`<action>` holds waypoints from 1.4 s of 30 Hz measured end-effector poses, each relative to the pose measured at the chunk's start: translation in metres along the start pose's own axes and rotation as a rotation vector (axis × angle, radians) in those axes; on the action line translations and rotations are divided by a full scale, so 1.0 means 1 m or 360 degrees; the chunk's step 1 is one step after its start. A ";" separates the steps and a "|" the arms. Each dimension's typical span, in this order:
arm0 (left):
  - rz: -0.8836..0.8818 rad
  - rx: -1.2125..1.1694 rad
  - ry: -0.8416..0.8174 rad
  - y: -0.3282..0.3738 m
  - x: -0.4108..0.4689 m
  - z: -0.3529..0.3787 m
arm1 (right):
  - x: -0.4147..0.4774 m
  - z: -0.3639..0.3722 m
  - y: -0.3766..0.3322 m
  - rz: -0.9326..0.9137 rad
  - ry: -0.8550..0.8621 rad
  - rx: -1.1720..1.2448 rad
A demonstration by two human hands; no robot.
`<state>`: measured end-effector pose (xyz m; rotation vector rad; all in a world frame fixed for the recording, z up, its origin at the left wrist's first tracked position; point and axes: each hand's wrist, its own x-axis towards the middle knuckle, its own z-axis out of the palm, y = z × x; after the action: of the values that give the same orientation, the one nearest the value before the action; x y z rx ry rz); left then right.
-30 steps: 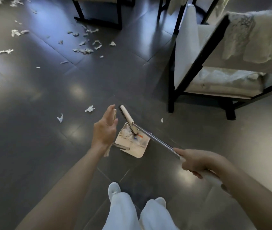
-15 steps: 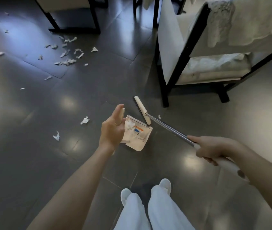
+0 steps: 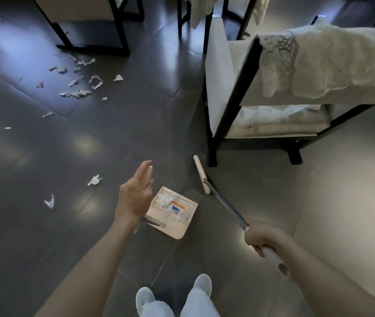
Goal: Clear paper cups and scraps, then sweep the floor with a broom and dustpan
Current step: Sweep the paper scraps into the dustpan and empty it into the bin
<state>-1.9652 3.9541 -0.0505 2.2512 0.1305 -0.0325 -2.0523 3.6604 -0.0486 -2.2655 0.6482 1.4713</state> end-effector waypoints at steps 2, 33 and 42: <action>-0.0001 0.0017 0.0033 0.001 0.002 -0.001 | 0.004 -0.005 0.000 -0.0021 -0.0061 0.0124; -0.0479 -0.0324 0.0465 -0.171 0.006 -0.254 | -0.067 0.022 -0.391 -0.0524 0.0070 -0.0989; -0.0780 -0.0183 0.0964 -0.207 0.059 -0.279 | -0.013 0.028 -0.493 -0.0650 0.0173 -0.1421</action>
<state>-1.9345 4.3046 -0.0381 1.9980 0.9764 0.3861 -1.8033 4.0867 -0.0221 -2.8632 -0.5653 1.6047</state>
